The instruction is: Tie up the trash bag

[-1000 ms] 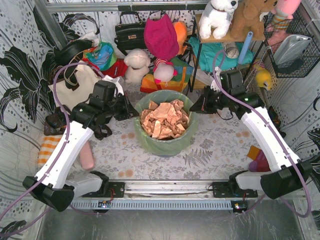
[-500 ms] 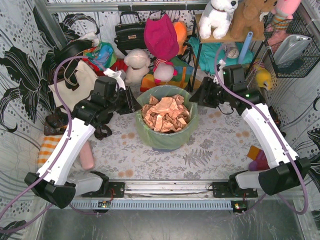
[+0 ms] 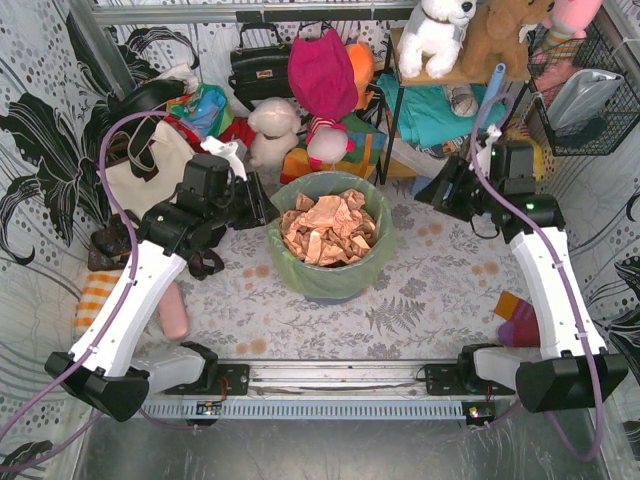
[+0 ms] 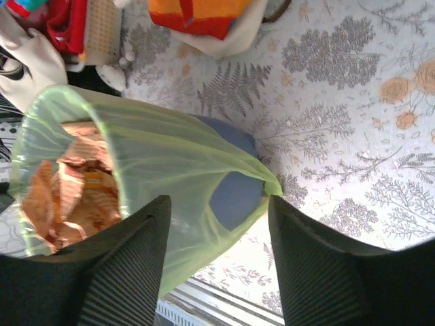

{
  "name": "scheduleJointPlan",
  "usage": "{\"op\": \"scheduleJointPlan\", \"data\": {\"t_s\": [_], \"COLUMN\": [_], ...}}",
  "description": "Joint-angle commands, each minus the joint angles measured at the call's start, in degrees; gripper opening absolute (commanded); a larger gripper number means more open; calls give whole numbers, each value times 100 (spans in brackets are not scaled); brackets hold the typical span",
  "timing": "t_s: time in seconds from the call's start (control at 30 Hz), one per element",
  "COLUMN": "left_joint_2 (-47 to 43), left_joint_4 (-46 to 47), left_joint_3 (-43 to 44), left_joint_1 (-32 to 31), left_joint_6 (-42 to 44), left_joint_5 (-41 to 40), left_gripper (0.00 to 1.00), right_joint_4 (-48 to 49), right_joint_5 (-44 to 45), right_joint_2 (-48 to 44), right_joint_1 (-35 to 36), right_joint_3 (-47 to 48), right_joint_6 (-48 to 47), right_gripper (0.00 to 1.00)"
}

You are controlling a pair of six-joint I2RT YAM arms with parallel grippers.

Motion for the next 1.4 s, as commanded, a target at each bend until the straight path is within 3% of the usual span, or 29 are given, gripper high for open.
{"op": "scheduleJointPlan", "data": {"t_s": [0.0,0.13,0.37,0.5,0.7,0.87,1.03,1.37], "left_joint_2": [-52,0,248,392,428,400,420,423], "left_joint_4": [-74,90,170,6,-111,-156,-236,-467], "left_joint_3": [110,-11,60,142,87,74,50,21], "left_joint_1": [-18,-18,-17,-13,-16,-17,-18,-13], "left_joint_6": [146,128,130,202,290,262,250,108], "left_joint_5": [-426,-186,234,183,121,101,-21,-431], "left_gripper": [48,43,26,16,10,5,0,0], "right_joint_4": [461,1163,2889,3604,4522,5156,5438,6212], "right_joint_5": [-30,-248,-651,-639,-327,18,-93,-11], "right_joint_2": [-283,-482,-748,-602,-310,-230,-59,654], "right_joint_1": [-37,-42,41,423,674,813,1081,1464], "right_joint_3": [-932,-1951,-3845,-4460,-5204,-5596,-5584,-5860], "right_joint_6": [35,370,1210,1613,2658,3428,3433,3762], "right_gripper": [56,50,50,50,51,49,46,43]}}
